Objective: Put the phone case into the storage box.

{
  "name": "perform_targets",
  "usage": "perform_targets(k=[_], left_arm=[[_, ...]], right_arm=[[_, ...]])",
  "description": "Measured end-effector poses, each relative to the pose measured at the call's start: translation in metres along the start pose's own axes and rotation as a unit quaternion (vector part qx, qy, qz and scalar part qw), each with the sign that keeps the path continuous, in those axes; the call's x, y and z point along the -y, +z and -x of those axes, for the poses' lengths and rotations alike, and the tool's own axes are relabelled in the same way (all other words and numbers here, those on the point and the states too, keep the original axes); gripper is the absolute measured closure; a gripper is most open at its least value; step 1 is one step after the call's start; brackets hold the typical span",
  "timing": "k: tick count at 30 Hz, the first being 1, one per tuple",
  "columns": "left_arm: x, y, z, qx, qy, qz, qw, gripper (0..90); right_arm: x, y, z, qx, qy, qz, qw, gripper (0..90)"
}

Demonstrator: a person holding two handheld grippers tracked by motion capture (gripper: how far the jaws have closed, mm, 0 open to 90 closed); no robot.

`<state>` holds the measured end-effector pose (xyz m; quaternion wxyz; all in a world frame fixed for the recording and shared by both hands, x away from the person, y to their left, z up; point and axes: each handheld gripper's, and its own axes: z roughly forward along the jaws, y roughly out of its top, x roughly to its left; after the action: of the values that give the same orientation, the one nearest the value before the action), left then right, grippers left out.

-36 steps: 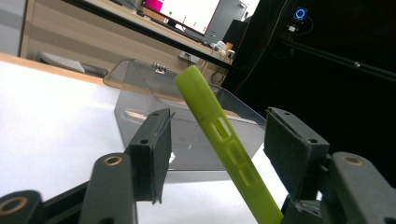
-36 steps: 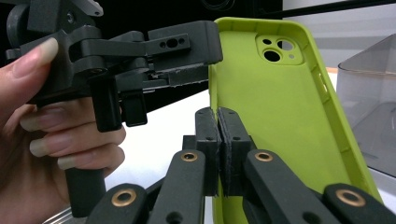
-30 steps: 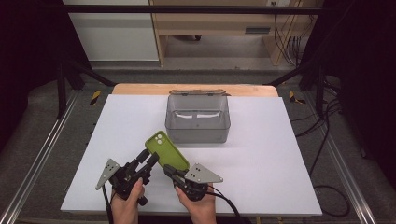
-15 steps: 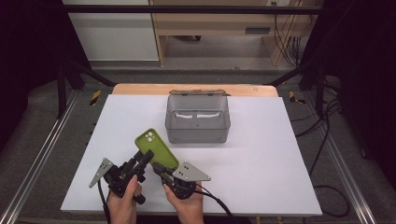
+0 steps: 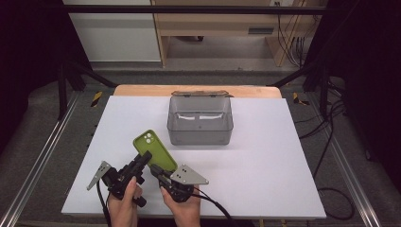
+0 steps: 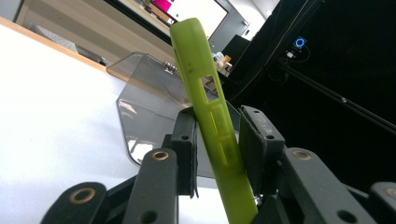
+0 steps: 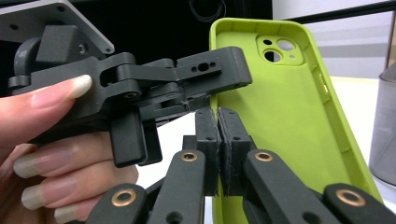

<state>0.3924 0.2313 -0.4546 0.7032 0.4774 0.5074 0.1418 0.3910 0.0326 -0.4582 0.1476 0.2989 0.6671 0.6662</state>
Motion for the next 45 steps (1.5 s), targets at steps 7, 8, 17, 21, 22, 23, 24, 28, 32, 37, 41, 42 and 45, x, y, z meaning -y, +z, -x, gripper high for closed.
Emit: perform_targets(k=[7,8,17,21,22,23,24,28,32,37,41,42,45], left_arm=[[0.000,-0.001,-0.004,0.005,-0.024,0.002,0.9997,71.5],[0.000,-0.002,-0.004,0.004,-0.026,0.003,0.9996,71.8],[-0.003,-0.004,-0.004,0.011,-0.028,-0.006,0.9995,77.5],[-0.005,-0.006,-0.003,0.004,-0.015,-0.008,0.9999,77.7],[-0.006,-0.006,-0.002,-0.001,-0.008,-0.007,0.9999,77.7],[-0.006,-0.007,-0.003,-0.004,-0.003,-0.007,1.0000,77.7],[-0.007,-0.008,-0.004,-0.009,0.002,-0.006,0.9999,77.7],[-0.010,-0.009,-0.009,-0.023,0.010,0.000,0.9997,77.7],[-0.014,-0.013,-0.012,-0.039,0.026,0.007,0.9989,77.7],[-0.016,-0.016,-0.014,-0.054,0.035,0.011,0.9979,77.6],[-0.017,-0.017,-0.014,-0.059,0.038,0.012,0.9975,77.6],[-0.016,-0.017,-0.015,-0.059,0.037,0.011,0.9975,77.6],[-0.016,-0.017,-0.016,-0.061,0.035,0.011,0.9974,77.6]], right_arm=[[0.000,0.003,-0.003,0.000,-0.001,-0.002,1.0000,87.7],[0.000,0.004,-0.003,0.000,-0.002,-0.002,1.0000,87.8],[0.005,0.008,-0.005,-0.003,0.002,-0.006,1.0000,87.6],[0.004,0.010,-0.005,-0.012,0.002,-0.004,0.9999,86.4],[0.004,0.009,-0.005,-0.012,-0.002,-0.006,0.9999,83.7],[0.003,0.008,-0.004,-0.012,-0.004,-0.007,0.9999,80.3],[0.002,0.006,-0.003,-0.013,-0.003,-0.009,0.9999,78.5],[-0.004,-0.002,0.007,-0.013,-0.021,-0.022,0.9995,70.6],[-0.009,-0.008,0.025,0.007,-0.041,-0.053,0.9977,57.6],[-0.011,-0.012,0.045,0.042,-0.056,-0.118,0.9905,43.9],[-0.014,-0.015,0.055,0.050,-0.053,-0.154,0.9854,34.8],[-0.016,-0.016,0.057,0.050,-0.055,-0.158,0.9846,33.9],[-0.019,-0.021,0.062,0.053,-0.061,-0.180,0.9804,29.4]])
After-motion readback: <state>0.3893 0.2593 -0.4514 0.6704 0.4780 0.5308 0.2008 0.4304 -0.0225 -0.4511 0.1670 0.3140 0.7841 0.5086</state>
